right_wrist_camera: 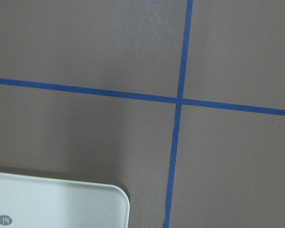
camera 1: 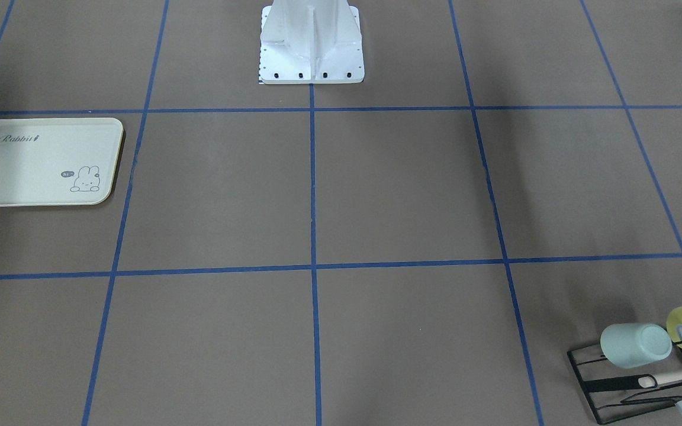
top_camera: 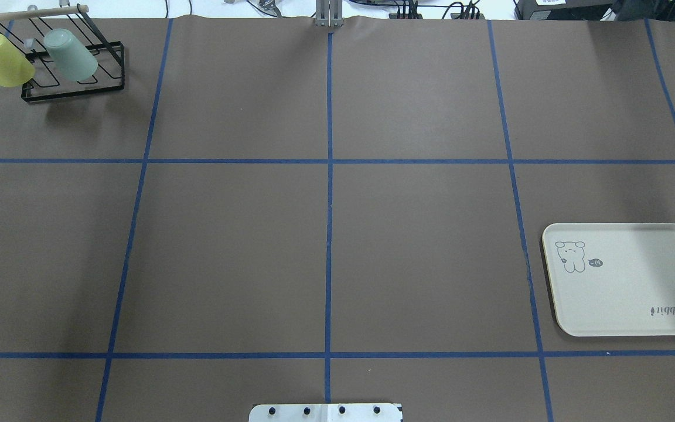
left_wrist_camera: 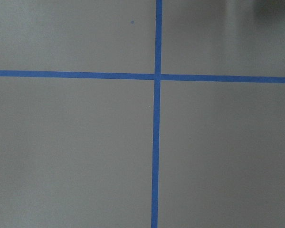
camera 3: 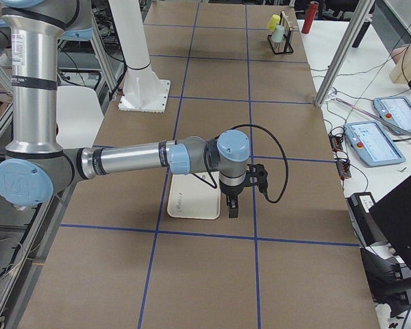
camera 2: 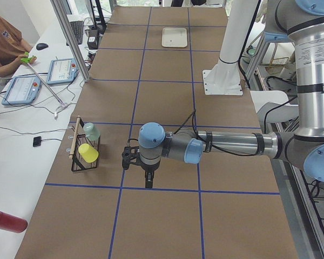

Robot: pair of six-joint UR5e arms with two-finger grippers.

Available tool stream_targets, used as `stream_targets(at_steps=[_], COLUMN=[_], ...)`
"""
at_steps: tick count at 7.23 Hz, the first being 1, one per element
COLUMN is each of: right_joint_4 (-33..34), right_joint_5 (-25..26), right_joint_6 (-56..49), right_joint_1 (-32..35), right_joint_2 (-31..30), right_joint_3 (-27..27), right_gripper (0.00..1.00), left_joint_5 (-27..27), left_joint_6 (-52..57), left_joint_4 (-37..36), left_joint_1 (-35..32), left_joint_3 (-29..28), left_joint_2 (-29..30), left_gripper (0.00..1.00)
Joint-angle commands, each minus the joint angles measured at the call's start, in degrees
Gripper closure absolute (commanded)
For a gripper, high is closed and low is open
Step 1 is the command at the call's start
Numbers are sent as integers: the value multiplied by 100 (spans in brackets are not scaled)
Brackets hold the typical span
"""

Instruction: Left arm grabs green cup and hands to right arm on tray

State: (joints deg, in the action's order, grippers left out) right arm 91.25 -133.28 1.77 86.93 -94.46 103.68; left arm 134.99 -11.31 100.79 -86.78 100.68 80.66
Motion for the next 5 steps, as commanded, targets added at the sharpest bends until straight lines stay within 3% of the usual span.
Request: stream_targets(at_steps=[1, 3, 5], right_joint_4=[-2, -385, -564], right_joint_5=[-111, -102, -198], right_joint_6=[-10, 24, 69], right_joint_1=[-18, -105, -141], right_joint_2=[-2, -89, -108], right_joint_3=[3, -6, -23], right_gripper=[0, 0, 0], left_joint_5=[316, 563, 493], left_joint_6=[-29, -377, -1325], left_joint_4=[11, 28, 798], left_joint_1=[3, 12, 151], left_joint_3=[22, 127, 154], left_joint_2=[99, 177, 361], left_gripper=[0, 0, 0])
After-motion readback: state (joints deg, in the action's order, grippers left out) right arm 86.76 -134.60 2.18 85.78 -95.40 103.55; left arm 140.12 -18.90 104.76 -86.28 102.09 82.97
